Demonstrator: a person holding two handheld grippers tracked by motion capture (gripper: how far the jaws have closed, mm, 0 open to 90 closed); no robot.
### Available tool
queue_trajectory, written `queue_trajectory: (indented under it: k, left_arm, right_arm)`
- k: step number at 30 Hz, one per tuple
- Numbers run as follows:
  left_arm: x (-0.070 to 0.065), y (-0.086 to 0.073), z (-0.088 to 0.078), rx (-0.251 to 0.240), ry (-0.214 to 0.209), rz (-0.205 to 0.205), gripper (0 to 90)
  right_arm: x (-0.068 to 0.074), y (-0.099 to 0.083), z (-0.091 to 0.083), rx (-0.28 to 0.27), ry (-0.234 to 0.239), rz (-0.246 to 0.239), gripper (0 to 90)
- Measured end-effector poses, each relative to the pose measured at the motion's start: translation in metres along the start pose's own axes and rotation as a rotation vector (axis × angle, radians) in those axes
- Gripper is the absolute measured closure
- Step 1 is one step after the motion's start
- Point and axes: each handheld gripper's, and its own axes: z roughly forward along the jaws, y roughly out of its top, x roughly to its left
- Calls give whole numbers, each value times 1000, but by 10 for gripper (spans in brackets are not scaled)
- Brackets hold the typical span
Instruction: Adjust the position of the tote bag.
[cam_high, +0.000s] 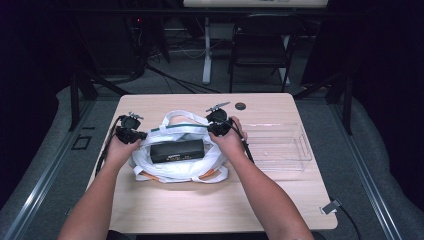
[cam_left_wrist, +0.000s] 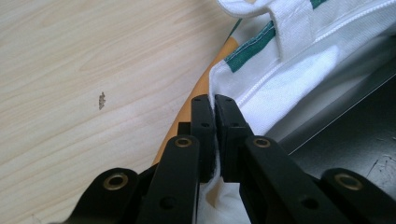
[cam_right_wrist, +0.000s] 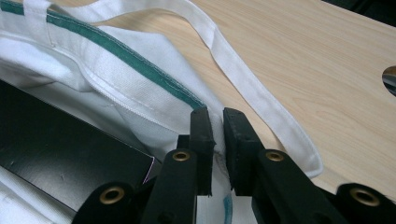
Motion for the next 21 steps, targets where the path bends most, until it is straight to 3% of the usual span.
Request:
queue_trajectory:
  k: [15, 21]
  left_arm:
    - [-4, -4, -1, -13, 12, 6, 821]
    - [-5, -4, -4, -19, 20, 12, 800]
  right_arm:
    - [1, -1, -9, -13, 17, 2, 750]
    - [0, -2, -24, -47, 64, 35, 669]
